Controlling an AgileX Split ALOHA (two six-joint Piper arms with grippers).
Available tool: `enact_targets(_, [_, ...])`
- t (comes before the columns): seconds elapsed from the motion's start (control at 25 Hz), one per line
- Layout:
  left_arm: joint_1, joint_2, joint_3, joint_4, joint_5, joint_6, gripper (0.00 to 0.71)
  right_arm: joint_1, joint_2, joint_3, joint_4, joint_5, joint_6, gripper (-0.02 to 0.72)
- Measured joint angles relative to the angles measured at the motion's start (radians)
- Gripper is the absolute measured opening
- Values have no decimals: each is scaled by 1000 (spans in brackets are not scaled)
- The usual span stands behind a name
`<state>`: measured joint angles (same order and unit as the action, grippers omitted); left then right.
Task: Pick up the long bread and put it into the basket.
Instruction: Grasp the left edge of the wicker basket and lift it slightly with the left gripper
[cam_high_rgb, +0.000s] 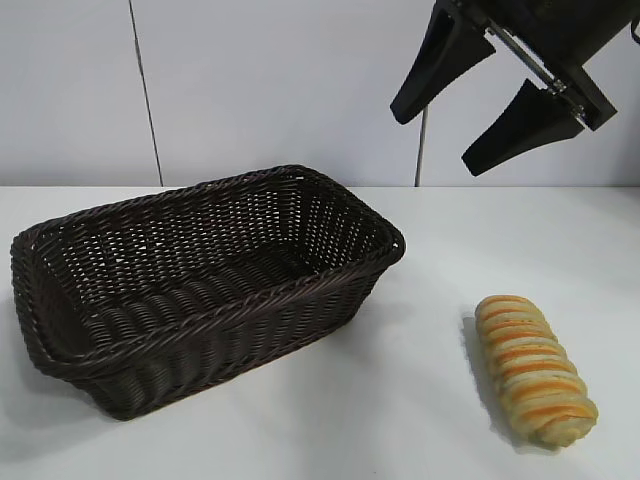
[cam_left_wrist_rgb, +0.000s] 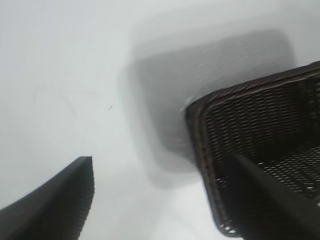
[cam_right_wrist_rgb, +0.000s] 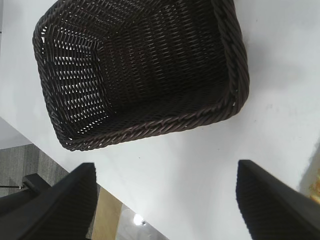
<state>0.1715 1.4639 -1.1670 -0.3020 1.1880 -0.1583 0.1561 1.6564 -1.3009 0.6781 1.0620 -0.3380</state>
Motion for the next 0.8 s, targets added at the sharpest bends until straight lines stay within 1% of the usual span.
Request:
enact_targets(0.16, [0,9,33,-62,-88,-3,533,0,0,0,0,-2,0,536])
enact_targets(0.44, [0,129,37,-133,-137,46,533,0,0,0,0,-1,0,536])
enact_targets(0.6, [-5,193,39,-139,-157,71,533,0,0,0,0,-1,0,536])
enact_targets(0.68, [-26,222,41,-138,-156,86,533,0,0,0,0,-5,0,536])
enact_targets(0.8, [-98,249,41,-139,-155,114,533,0,0,0,0,-12,0,536])
